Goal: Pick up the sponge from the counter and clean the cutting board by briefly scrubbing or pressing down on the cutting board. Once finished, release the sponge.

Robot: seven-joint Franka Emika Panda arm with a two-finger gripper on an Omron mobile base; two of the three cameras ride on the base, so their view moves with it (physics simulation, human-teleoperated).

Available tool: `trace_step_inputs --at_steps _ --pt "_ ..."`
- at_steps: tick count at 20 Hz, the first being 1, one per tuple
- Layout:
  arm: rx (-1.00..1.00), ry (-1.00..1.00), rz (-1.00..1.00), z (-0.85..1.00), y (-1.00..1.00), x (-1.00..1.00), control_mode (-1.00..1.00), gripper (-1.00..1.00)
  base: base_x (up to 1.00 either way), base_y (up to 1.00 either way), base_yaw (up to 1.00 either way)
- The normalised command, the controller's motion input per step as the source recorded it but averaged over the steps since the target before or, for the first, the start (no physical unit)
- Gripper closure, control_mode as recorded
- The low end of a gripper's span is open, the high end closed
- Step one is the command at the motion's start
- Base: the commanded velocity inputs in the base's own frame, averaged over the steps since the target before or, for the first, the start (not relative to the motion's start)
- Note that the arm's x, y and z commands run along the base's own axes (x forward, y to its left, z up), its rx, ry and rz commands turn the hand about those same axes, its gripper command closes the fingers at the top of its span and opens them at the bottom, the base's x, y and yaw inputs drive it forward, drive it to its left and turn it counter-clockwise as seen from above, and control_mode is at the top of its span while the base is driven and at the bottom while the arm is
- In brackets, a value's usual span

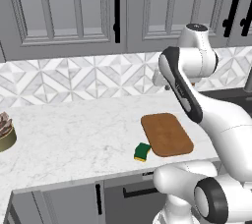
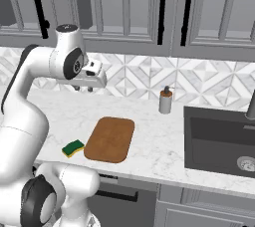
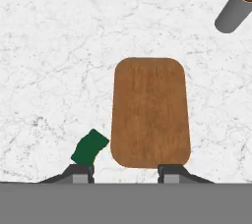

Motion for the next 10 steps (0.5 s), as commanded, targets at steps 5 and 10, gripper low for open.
trace_step_inputs --at_steps 5,10 --pt "0.00 0.01 -0.09 -0.32 0.03 -0.14 -1.00 -1.00 0.00 0.00 0.00" --pt "0.03 0.09 -0.25 -0.83 0.36 -0.13 -1.00 -1.00 0.00 0.00 0.00"
